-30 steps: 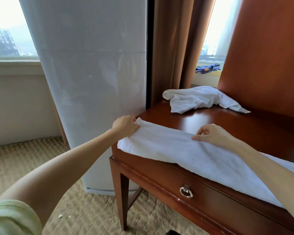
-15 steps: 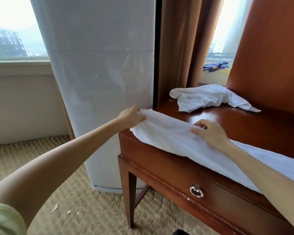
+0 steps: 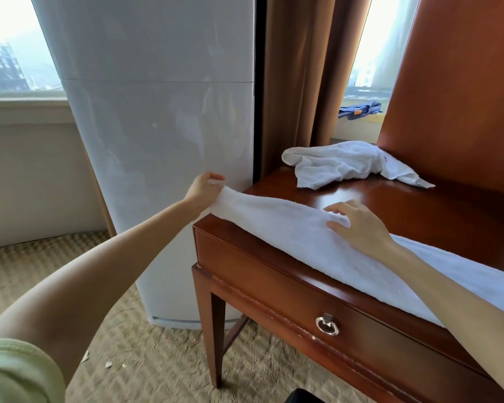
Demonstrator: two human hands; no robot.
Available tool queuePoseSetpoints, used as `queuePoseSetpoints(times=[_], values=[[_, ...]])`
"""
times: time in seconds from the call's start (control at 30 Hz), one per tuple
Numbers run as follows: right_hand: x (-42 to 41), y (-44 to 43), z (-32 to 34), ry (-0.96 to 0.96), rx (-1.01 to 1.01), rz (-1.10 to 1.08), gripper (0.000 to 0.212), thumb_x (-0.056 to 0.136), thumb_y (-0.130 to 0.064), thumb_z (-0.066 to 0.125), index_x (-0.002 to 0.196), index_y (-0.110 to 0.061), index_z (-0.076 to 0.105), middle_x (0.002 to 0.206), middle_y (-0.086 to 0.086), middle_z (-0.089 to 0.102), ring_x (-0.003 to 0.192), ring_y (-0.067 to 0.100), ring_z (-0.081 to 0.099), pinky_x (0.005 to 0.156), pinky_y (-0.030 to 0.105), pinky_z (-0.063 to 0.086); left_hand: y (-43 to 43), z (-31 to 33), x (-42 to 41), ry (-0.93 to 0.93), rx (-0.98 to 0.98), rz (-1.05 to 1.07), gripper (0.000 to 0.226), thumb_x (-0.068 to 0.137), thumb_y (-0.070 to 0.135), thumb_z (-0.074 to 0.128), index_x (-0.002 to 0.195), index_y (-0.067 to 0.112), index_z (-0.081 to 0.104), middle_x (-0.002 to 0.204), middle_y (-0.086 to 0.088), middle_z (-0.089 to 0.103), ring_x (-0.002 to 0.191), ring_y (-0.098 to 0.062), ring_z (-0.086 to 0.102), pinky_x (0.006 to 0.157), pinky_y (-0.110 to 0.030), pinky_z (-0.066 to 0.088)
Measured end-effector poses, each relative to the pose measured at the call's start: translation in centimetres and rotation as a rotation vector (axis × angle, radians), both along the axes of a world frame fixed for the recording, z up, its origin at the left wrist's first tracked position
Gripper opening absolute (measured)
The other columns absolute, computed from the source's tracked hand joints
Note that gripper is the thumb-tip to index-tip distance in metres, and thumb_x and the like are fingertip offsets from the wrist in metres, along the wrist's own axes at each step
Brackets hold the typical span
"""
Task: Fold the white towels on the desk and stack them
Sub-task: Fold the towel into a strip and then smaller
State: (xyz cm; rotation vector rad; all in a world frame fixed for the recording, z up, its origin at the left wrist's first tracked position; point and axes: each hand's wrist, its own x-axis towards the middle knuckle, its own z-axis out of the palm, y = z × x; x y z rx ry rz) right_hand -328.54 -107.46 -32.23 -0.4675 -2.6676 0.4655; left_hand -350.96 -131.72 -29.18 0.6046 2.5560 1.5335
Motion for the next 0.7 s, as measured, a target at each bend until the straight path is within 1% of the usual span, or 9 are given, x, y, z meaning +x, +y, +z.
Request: queuePoseSetpoints(times=[0.1, 0.2, 0.3, 0.37, 0.4, 0.47, 0.57, 0.63, 0.7], values=[[0.7, -0.3, -0.1, -0.096, -0.043, 0.064, 0.028, 0.097, -0.03, 0.055, 0.124, -0.024, 0.06, 0.122, 0.0, 0.054, 0.116, 0.018, 0.051, 0.095, 0.033, 0.041, -0.6, -0.8, 0.0, 0.185, -0.438, -0.077, 0.032, 0.097, 0.012, 0.044, 0.126, 0.012, 0.056, 0.123, -0.01, 0.059, 0.107, -0.027, 0.056, 0.076, -0.025, 0.038], [1.2, -0.5, 0.2, -0.134, -0.026, 0.079, 0.031, 0.099, -0.032, 0.051, 0.128, -0.025, 0.058, 0.127, -0.002, 0.053, 0.117, 0.018, 0.051, 0.098, 0.034, 0.041, -0.9, -1.1, 0.2, 0.341, -0.68, -0.041, 0.037, 0.097, 0.016, 0.044, 0.134, 0.014, 0.047, 0.127, -0.013, 0.055, 0.111, -0.031, 0.055, 0.084, -0.034, 0.044], [0.7, -0.9, 0.4, -0.127, 0.01, 0.075, 0.032, 0.098, -0.03, 0.052, 0.13, -0.024, 0.057, 0.128, -0.001, 0.053, 0.116, 0.018, 0.053, 0.097, 0.033, 0.041, 0.9, -0.6, 1.7, 0.595, -0.646, -0.047, 0.037, 0.099, 0.014, 0.038, 0.135, 0.016, 0.047, 0.136, -0.011, 0.046, 0.121, -0.03, 0.048, 0.095, -0.039, 0.044], [0.2, -1.4, 0.4, -0.104, -0.007, 0.07, 0.03, 0.098, -0.028, 0.053, 0.128, -0.023, 0.058, 0.126, 0.0, 0.054, 0.116, 0.018, 0.053, 0.098, 0.035, 0.042, 2.9, -0.7, 3.5, 0.717, -0.53, -0.248, 0.039, 0.103, 0.022, 0.038, 0.141, 0.024, 0.046, 0.149, -0.003, 0.037, 0.136, -0.024, 0.037, 0.108, -0.038, 0.035], [0.0, -1.7, 0.3, -0.097, -0.017, 0.075, 0.029, 0.098, -0.028, 0.053, 0.127, -0.023, 0.058, 0.126, 0.0, 0.054, 0.116, 0.018, 0.053, 0.099, 0.036, 0.041, 4.0, -1.1, 4.6, 0.746, -0.538, -0.391, 0.042, 0.104, 0.028, 0.036, 0.146, 0.027, 0.039, 0.156, 0.001, 0.028, 0.143, -0.02, 0.026, 0.114, -0.038, 0.026], [0.0, -2.0, 0.0, -0.086, -0.045, 0.102, 0.028, 0.099, -0.027, 0.052, 0.126, -0.023, 0.059, 0.128, -0.001, 0.054, 0.119, 0.018, 0.051, 0.1, 0.033, 0.04, 6.1, -2.6, 6.6, 0.691, -0.682, -0.617, 0.051, 0.104, 0.042, 0.028, 0.153, 0.03, 0.02, 0.162, 0.004, 0.008, 0.149, -0.017, 0.003, 0.119, -0.042, 0.005], [1.4, -1.0, -0.6, -0.112, -0.08, 0.115, 0.031, 0.099, -0.032, 0.05, 0.129, -0.028, 0.057, 0.135, -0.009, 0.05, 0.124, 0.013, 0.047, 0.103, 0.03, 0.036, 7.2, -4.4, 7.0, 0.549, -0.825, -0.614, 0.065, 0.097, 0.063, 0.016, 0.154, 0.034, 0.005, 0.162, 0.006, -0.003, 0.149, -0.018, -0.006, 0.116, -0.051, -0.009], [2.9, 0.4, -0.6, -0.132, -0.115, 0.082, 0.031, 0.099, -0.035, 0.05, 0.129, -0.032, 0.056, 0.135, -0.012, 0.05, 0.125, 0.011, 0.046, 0.104, 0.03, 0.036, 7.4, -3.7, 6.2, 0.483, -0.861, -0.542, 0.07, 0.094, 0.068, 0.013, 0.154, 0.033, 0.007, 0.162, 0.005, 0.002, 0.149, -0.022, 0.0, 0.116, -0.055, -0.004], [4.2, 2.0, -0.5, -0.113, -0.177, 0.04, 0.03, 0.098, -0.033, 0.053, 0.127, -0.029, 0.058, 0.13, -0.01, 0.054, 0.12, 0.012, 0.05, 0.097, 0.029, 0.04, 7.5, -2.3, 5.4, 0.324, -0.71, -0.43, 0.064, 0.098, 0.06, 0.021, 0.153, 0.028, 0.019, 0.16, -0.001, 0.019, 0.146, -0.025, 0.019, 0.117, -0.05, 0.014]])
